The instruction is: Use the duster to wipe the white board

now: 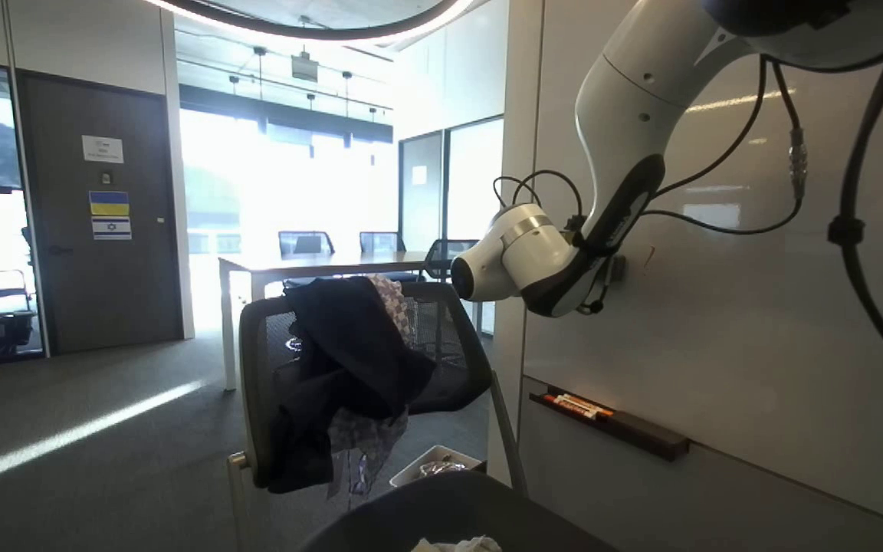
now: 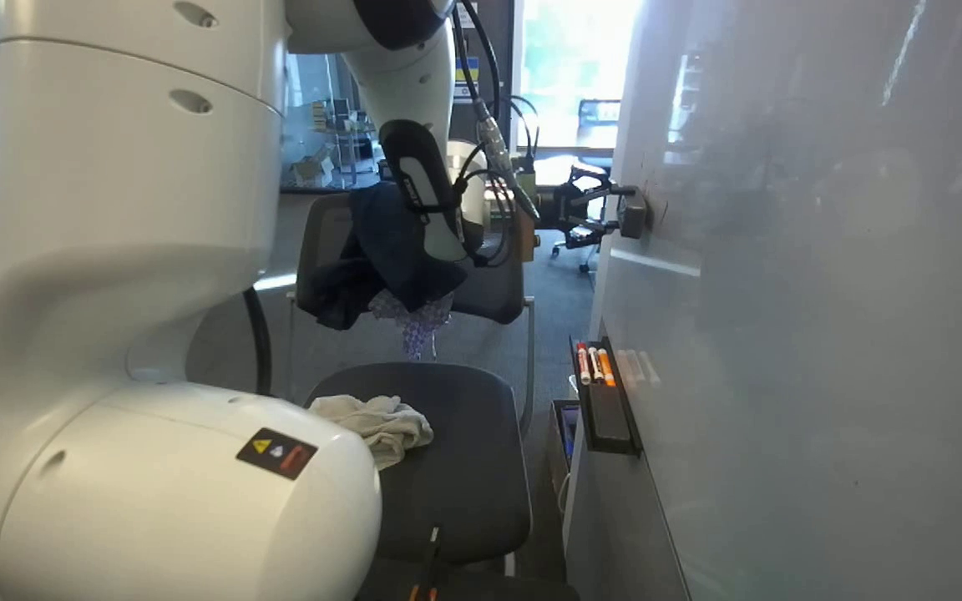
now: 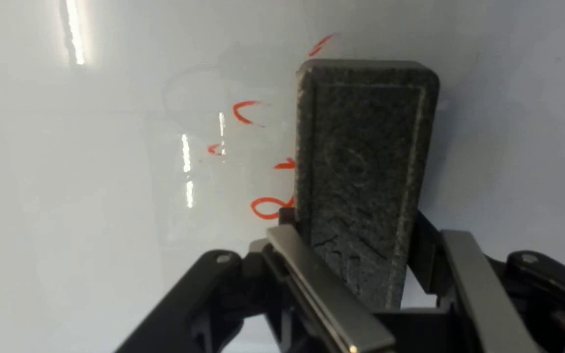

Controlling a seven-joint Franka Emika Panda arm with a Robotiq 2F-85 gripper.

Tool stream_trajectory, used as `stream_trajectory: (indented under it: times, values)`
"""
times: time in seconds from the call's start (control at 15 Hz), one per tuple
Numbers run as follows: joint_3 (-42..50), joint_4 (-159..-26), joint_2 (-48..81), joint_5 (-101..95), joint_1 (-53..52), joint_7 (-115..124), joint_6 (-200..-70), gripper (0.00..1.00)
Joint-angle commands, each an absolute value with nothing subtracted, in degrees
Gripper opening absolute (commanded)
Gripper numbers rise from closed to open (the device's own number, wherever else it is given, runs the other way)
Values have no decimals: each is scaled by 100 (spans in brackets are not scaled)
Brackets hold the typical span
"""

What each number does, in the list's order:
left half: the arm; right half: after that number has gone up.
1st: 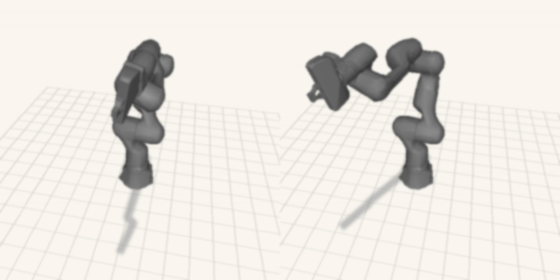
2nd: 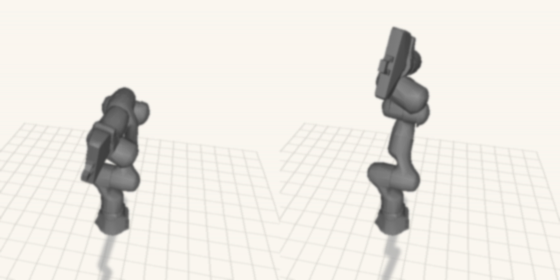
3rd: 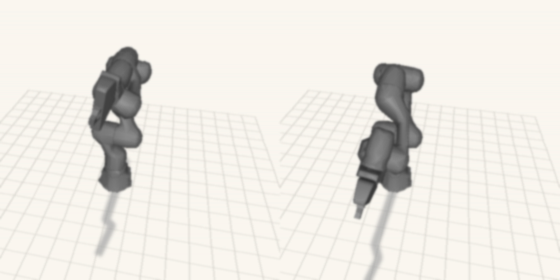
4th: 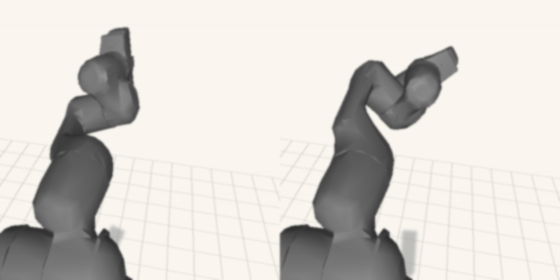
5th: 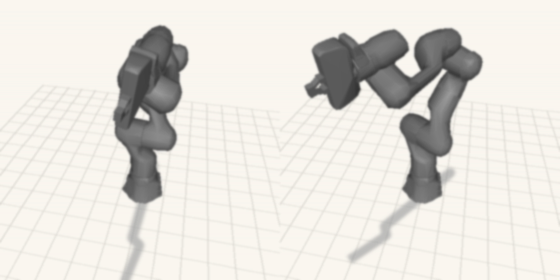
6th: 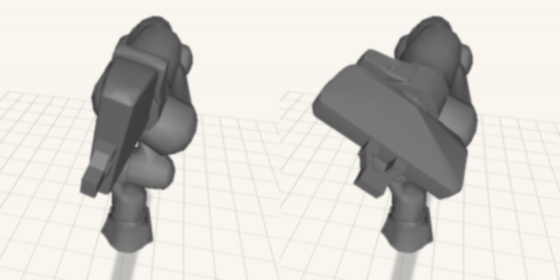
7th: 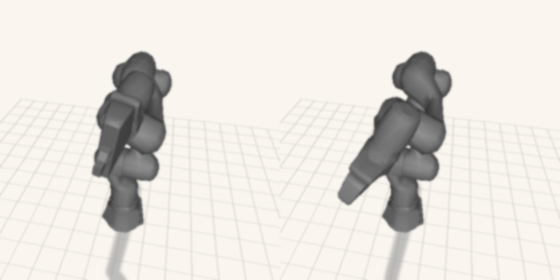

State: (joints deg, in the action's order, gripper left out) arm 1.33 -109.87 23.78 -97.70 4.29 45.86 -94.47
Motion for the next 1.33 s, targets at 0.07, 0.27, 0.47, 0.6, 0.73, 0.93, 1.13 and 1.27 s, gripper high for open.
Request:
stream_trajectory:
  times: [0.07, 0.27, 0.47, 0.6, 0.73, 0.93, 1.13, 1.27]
  values:
    - [239, -10544, 2163, -9742, 442, 4306, -9078, 31]
    - [242, -10370, 2227, -9745, 435, 4195, -8946, 31]
    - [236, -9979, 2596, -9592, 418, 3794, -8752, 31]
    - [242, -9879, 2691, -9526, 382, 3502, -8505, 31]
    - [212, -9787, 2748, -9372, 376, 3089, -8378, 31]
    - [141, -9763, 2745, -9142, 420, 2640, -8610, 31]
    - [104, -9748, 2701, -8971, 468, 2431, -9006, 31]
    - [164, -9682, 2727, -9089, 465, 2600, -9202, 31]
